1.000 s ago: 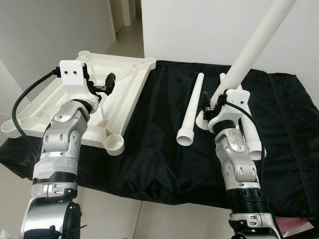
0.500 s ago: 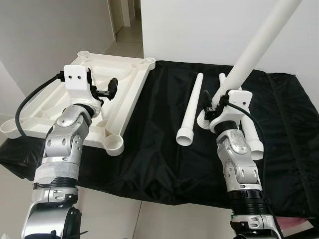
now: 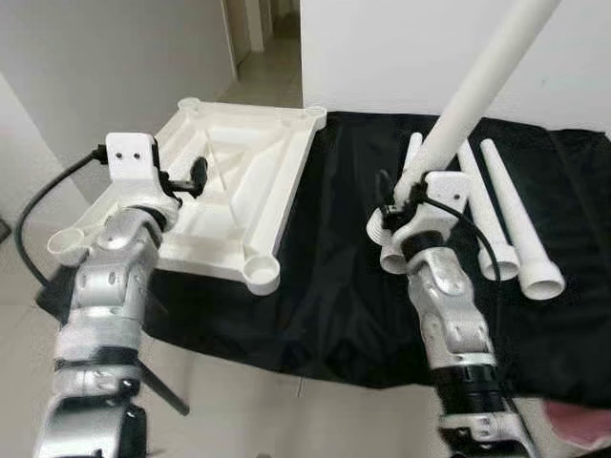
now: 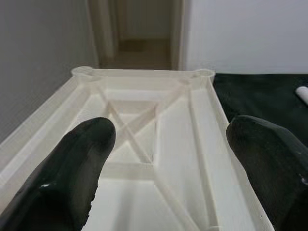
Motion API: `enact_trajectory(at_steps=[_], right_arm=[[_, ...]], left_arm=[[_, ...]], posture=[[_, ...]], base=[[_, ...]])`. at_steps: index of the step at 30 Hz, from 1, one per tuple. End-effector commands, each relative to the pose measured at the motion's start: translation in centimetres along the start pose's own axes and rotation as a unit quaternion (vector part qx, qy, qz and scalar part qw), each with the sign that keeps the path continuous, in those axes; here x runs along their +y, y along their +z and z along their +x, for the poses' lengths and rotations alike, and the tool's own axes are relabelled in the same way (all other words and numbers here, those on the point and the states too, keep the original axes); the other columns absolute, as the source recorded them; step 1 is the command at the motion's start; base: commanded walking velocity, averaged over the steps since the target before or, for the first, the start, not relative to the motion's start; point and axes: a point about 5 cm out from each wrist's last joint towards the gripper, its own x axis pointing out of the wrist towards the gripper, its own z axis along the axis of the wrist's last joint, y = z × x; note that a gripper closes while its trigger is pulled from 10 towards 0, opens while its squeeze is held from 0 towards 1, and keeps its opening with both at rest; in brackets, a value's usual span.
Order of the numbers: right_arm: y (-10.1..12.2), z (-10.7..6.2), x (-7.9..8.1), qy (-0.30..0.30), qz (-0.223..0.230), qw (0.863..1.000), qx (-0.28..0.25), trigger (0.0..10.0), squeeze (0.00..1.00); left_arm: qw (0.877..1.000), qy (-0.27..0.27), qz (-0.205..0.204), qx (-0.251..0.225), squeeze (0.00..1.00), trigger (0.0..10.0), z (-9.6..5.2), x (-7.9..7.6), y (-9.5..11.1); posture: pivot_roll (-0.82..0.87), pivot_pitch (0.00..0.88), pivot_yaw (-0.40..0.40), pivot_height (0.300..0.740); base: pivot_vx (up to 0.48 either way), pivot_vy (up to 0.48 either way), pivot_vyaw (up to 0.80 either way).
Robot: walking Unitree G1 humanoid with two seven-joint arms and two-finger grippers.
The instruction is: Building children table
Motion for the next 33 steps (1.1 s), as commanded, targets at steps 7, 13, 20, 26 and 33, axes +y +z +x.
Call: enact_trajectory(at_steps=[7, 13, 20, 26, 33], right_arm=[[0.5, 0.2, 0.7, 0.013, 0.002, 1.000, -0.017, 10.0, 0.00], [0.4, 0.2, 0.7, 0.013, 0.000, 1.000, -0.014, 10.0, 0.00], [0.2, 0.2, 0.7, 0.020, -0.002, 1.000, -0.009, 10.0, 0.00], [0.3, 0.4, 0.6, 0.018, -0.004, 1.000, -0.013, 10.0, 0.00], [0.3, 0.3, 0.2, 0.008, -0.006, 1.000, -0.014, 10.0, 0.00]], left_arm=[[0.999, 0.007, 0.038, -0.013, 0.00, 10.0, -0.4, 0.3, 0.2], [0.998, 0.000, 0.056, -0.015, 0.00, 10.0, -0.6, 0.2, 0.0], [0.990, -0.092, 0.106, -0.008, 0.00, 10.0, -1.0, -1.3, -0.4], [0.965, -0.187, 0.182, 0.030, 0.00, 10.0, -1.7, -2.0, -2.2], [0.948, -0.233, 0.207, 0.067, 0.00, 10.0, -2.2, -2.0, -3.7]], posture=[[-0.01, 0.029, 0.068, 0.740], [-0.01, 0.026, 0.064, 0.740], [-0.01, 0.010, 0.053, 0.740], [-0.01, 0.002, 0.054, 0.740], [-0.01, 0.004, 0.059, 0.740]], base=[[0.000, 0.217, 0.00], [0.000, 0.000, 0.00], [0.000, 0.000, 0.00], [0.000, 0.000, 0.00], [0.000, 0.000, 0.00]])
